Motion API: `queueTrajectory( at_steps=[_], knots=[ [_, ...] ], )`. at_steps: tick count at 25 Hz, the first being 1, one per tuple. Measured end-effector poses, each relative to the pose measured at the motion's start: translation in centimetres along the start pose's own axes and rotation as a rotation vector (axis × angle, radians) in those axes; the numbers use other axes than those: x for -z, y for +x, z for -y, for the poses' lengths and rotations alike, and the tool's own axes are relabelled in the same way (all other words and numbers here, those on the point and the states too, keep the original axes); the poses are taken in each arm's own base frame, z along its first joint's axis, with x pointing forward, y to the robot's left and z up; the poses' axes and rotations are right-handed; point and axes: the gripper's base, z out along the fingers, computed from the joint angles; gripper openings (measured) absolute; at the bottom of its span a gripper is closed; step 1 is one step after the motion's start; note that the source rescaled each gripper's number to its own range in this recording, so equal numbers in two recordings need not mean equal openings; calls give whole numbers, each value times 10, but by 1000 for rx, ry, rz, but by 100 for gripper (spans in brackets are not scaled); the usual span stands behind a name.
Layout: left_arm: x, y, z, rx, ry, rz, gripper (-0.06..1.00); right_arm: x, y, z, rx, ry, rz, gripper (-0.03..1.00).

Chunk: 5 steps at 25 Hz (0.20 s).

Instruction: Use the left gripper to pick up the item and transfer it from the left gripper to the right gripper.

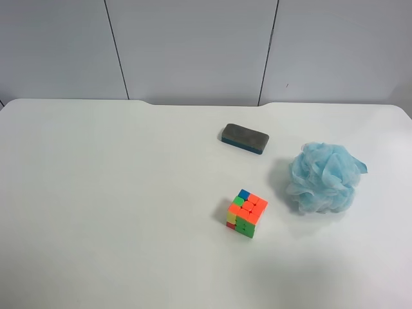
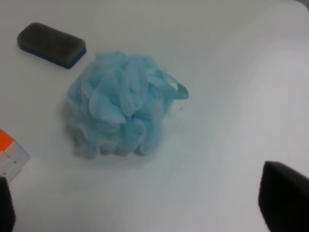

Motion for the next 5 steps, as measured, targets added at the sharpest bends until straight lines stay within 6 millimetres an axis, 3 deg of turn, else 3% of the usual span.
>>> queueTrajectory(
  at_steps=[5],
  knots=[
    [0,0,0,0,0,0,100,0,0,0,0,0,0,100]
  ],
)
